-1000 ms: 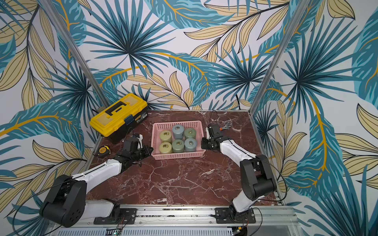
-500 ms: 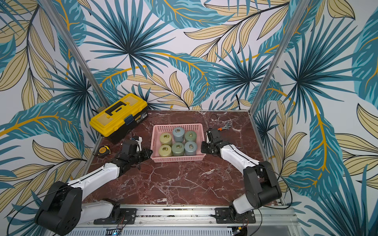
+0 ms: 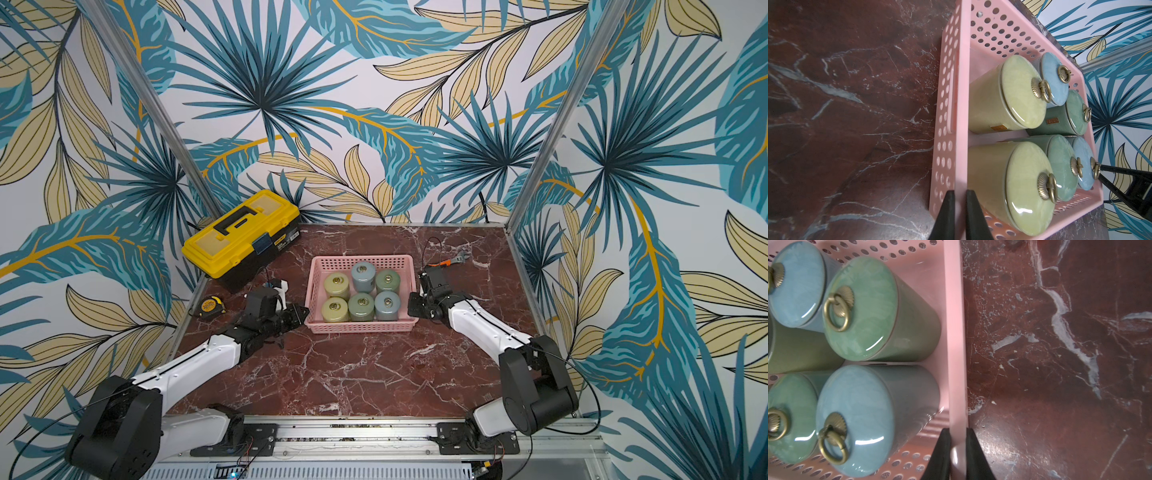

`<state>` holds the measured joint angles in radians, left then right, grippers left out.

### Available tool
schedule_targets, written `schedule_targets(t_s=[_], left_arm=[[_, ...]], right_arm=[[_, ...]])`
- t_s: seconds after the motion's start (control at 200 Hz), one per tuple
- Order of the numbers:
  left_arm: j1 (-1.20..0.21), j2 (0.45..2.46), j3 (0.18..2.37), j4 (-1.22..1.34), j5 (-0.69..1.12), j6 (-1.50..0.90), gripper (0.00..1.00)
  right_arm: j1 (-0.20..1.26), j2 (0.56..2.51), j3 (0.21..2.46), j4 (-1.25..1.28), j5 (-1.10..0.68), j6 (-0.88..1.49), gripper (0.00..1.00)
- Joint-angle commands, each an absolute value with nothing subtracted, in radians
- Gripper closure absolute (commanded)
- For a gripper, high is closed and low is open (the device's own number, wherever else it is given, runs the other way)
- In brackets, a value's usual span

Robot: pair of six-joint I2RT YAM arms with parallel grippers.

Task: Take the tea canister out of the basket
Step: Move the basket to the center of the board, then pick up the tea canister from the basket.

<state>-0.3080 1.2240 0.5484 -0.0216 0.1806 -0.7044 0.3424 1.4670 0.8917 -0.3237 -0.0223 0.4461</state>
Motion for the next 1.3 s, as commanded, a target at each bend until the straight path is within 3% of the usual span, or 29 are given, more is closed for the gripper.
schedule_targets(t_s=[0.0,0.12,0.521,0.646,1.001,1.292], left_arm=[[-0.31,1.2,0.561,0.033,0.15,-0.716,0.75],[-0.307,1.185,0.576,0.024,0.139,-0.715,0.52],[-0.298,1.063,0.611,-0.065,0.051,-0.643,0.0],[-0.298,1.035,0.592,-0.025,0.066,-0.58,0.0],[-0.297,1.009,0.507,0.187,0.073,-0.285,0.0],[-0.298,1.006,0.377,0.376,0.105,-0.337,0.0]], right_arm=[[0.344,1.424,0.868,-0.345,0.012,0.483,0.71],[0.344,1.399,0.873,-0.351,0.017,0.466,0.55],[0.343,1.302,0.929,-0.451,-0.03,0.231,0.18],[0.345,1.313,0.958,-0.478,-0.105,0.13,0.01],[0.381,1.362,1.015,-0.509,-0.124,-0.011,0.01],[0.449,1.429,1.065,-0.529,-0.017,-0.031,0.01]])
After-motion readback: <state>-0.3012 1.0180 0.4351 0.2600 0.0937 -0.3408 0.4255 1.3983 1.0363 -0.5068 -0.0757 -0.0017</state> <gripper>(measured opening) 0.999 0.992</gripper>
